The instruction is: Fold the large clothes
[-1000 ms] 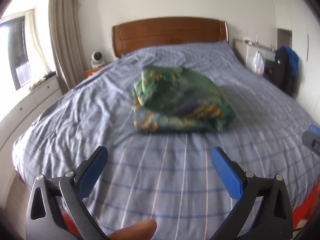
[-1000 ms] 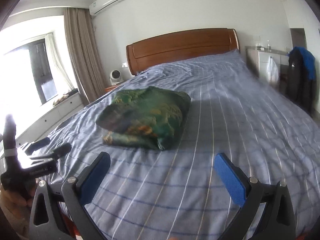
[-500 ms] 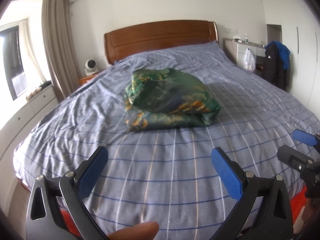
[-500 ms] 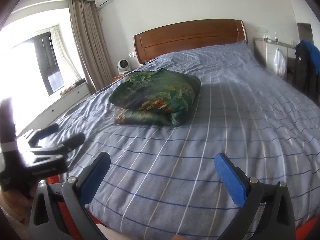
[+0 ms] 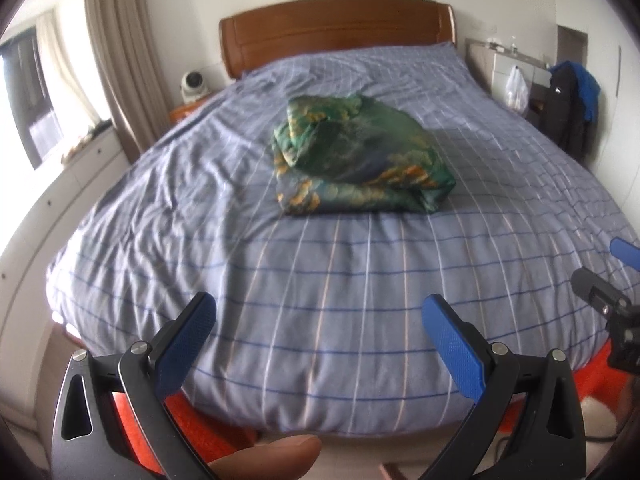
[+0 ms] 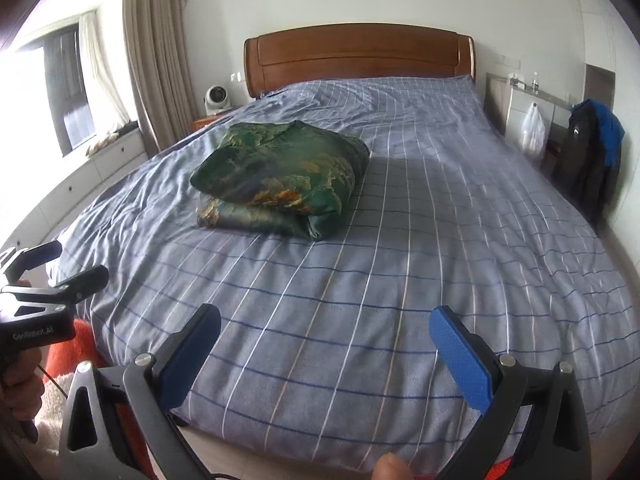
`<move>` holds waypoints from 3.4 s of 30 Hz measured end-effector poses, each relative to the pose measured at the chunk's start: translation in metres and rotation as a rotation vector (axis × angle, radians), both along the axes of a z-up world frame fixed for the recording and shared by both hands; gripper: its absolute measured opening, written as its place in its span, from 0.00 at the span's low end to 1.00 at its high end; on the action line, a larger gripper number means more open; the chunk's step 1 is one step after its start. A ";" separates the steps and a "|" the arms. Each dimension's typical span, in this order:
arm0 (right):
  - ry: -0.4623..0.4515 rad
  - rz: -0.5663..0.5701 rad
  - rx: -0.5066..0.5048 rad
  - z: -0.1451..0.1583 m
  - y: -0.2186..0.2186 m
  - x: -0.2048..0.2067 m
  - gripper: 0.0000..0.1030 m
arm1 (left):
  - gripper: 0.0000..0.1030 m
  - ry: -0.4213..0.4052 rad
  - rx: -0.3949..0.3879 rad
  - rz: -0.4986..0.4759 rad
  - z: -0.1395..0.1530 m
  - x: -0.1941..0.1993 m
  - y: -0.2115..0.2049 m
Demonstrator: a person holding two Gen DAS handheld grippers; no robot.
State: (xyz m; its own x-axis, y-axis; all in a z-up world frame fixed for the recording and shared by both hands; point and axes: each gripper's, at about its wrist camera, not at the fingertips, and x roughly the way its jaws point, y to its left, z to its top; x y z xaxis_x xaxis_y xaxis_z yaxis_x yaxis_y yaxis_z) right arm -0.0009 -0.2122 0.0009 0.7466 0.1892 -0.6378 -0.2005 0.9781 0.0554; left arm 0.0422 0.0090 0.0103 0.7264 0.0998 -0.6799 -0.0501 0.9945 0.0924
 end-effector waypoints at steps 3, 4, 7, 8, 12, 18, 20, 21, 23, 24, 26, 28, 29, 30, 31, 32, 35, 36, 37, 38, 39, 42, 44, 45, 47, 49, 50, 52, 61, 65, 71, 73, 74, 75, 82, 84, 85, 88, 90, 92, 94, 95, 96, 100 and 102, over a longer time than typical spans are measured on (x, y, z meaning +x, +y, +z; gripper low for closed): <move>0.006 0.008 -0.031 0.001 0.008 -0.002 1.00 | 1.00 0.018 -0.016 0.014 -0.004 0.002 0.003; 0.011 0.012 -0.041 0.001 0.010 -0.002 1.00 | 1.00 0.021 -0.018 0.016 -0.004 0.002 0.003; 0.030 0.013 -0.064 -0.003 0.015 0.000 1.00 | 1.00 0.027 -0.018 0.023 -0.006 0.003 0.005; 0.039 0.013 -0.065 -0.004 0.015 0.001 1.00 | 1.00 0.032 -0.018 0.025 -0.007 0.004 0.005; 0.073 0.007 -0.061 -0.011 0.016 0.005 1.00 | 1.00 0.033 -0.005 0.031 -0.008 0.004 0.005; 0.112 0.014 -0.068 -0.019 0.020 0.005 1.00 | 1.00 0.048 0.011 0.030 -0.012 0.006 0.003; 0.116 0.016 -0.068 -0.019 0.021 0.005 1.00 | 1.00 0.047 0.014 0.028 -0.011 0.005 0.003; 0.117 0.018 -0.068 -0.019 0.022 0.004 1.00 | 1.00 0.046 0.015 0.030 -0.012 0.005 0.003; 0.113 0.021 -0.067 -0.017 0.023 0.003 1.00 | 1.00 0.043 0.018 0.028 -0.011 0.005 0.002; 0.112 0.022 -0.067 -0.016 0.024 0.003 1.00 | 1.00 0.043 0.021 0.028 -0.011 0.004 0.002; 0.111 0.025 -0.065 -0.015 0.025 0.002 1.00 | 1.00 0.042 0.022 0.028 -0.011 0.004 0.002; 0.112 0.028 -0.063 -0.015 0.025 0.001 1.00 | 1.00 0.043 0.022 0.028 -0.010 0.004 0.002; 0.113 0.029 -0.064 -0.015 0.026 0.001 1.00 | 1.00 0.042 0.021 0.028 -0.010 0.004 0.002; 0.113 0.030 -0.063 -0.015 0.026 0.001 1.00 | 1.00 0.043 0.020 0.028 -0.010 0.004 0.002; 0.112 0.032 -0.062 -0.015 0.026 0.001 1.00 | 1.00 0.042 0.021 0.028 -0.010 0.004 0.002; 0.111 0.031 -0.062 -0.015 0.027 0.000 1.00 | 1.00 0.042 0.022 0.028 -0.010 0.004 0.002; 0.110 0.032 -0.061 -0.014 0.027 0.000 1.00 | 1.00 0.043 0.026 0.029 -0.010 0.004 0.003; 0.110 0.031 -0.061 -0.014 0.027 0.001 1.00 | 1.00 0.043 0.027 0.029 -0.010 0.004 0.003; 0.110 0.030 -0.062 -0.014 0.027 0.001 1.00 | 1.00 0.043 0.027 0.030 -0.010 0.004 0.003; 0.110 0.028 -0.062 -0.014 0.027 0.001 1.00 | 1.00 0.044 0.027 0.029 -0.010 0.004 0.003; 0.111 0.025 -0.061 -0.014 0.028 0.001 1.00 | 1.00 0.045 0.027 0.029 -0.010 0.004 0.003; 0.117 0.018 -0.059 -0.014 0.027 0.001 1.00 | 1.00 0.050 0.032 0.030 -0.012 0.004 0.004; 0.124 0.016 -0.058 -0.016 0.026 0.002 1.00 | 1.00 0.055 0.033 0.029 -0.013 0.004 0.005; 0.128 0.014 -0.058 -0.016 0.026 0.002 1.00 | 1.00 0.056 0.034 0.029 -0.013 0.004 0.005; 0.133 0.008 -0.058 -0.017 0.026 0.002 1.00 | 1.00 0.054 0.034 0.029 -0.013 0.004 0.004; 0.137 0.000 -0.058 -0.016 0.026 0.003 1.00 | 1.00 0.051 0.033 0.029 -0.014 0.004 0.005; 0.139 -0.003 -0.058 -0.015 0.026 0.003 1.00 | 1.00 0.049 0.032 0.028 -0.013 0.004 0.005; 0.135 -0.007 -0.059 -0.013 0.027 0.004 1.00 | 1.00 0.045 0.034 0.028 -0.013 0.004 0.005; 0.120 0.003 -0.074 -0.007 0.033 0.003 1.00 | 1.00 0.021 0.037 0.031 -0.010 0.005 0.007; 0.137 -0.007 -0.065 -0.011 0.030 0.004 1.00 | 1.00 0.018 0.038 0.029 -0.009 0.005 0.008; 0.145 -0.011 -0.066 -0.014 0.029 0.002 1.00 | 1.00 0.029 0.041 0.026 -0.011 0.005 0.006; 0.146 -0.012 -0.066 -0.013 0.028 0.002 1.00 | 1.00 0.027 0.043 0.025 -0.010 0.005 0.006; 0.145 -0.012 -0.066 -0.013 0.028 0.002 1.00 | 1.00 0.024 0.044 0.024 -0.010 0.006 0.006; 0.141 -0.013 -0.065 -0.013 0.028 0.002 1.00 | 1.00 0.020 0.044 0.024 -0.010 0.004 0.005; 0.135 -0.008 -0.057 -0.011 0.030 0.000 1.00 | 1.00 0.013 0.044 0.023 -0.009 0.001 0.003; 0.133 -0.007 -0.055 -0.010 0.030 -0.001 1.00 | 1.00 0.011 0.045 0.021 -0.008 0.000 0.003; 0.132 -0.008 -0.054 -0.009 0.029 -0.001 1.00 | 1.00 0.008 0.045 0.020 -0.008 0.000 0.003; 0.124 -0.013 -0.054 -0.006 0.028 -0.001 1.00 | 1.00 0.002 0.047 0.020 -0.006 0.000 0.003; 0.119 -0.020 -0.052 -0.003 0.027 -0.001 1.00 | 1.00 -0.003 0.048 0.017 -0.005 0.000 0.003; 0.113 -0.024 -0.052 -0.001 0.025 -0.001 1.00 | 1.00 -0.013 0.044 0.015 -0.001 0.001 0.004; 0.104 -0.029 -0.058 0.003 0.024 -0.001 1.00 | 1.00 -0.030 0.037 0.015 0.005 0.003 0.006; 0.098 -0.033 -0.063 0.006 0.024 0.000 1.00 | 1.00 -0.046 0.041 0.018 0.010 0.004 0.007; 0.088 -0.042 -0.068 0.010 0.023 0.001 1.00 | 1.00 -0.057 0.049 0.022 0.014 0.006 0.007; 0.060 -0.066 -0.075 0.021 0.021 0.001 1.00 | 1.00 -0.076 0.061 0.035 0.024 0.010 0.009; 0.054 -0.077 -0.089 0.025 0.022 0.001 1.00 | 1.00 -0.076 0.055 0.042 0.026 0.010 0.009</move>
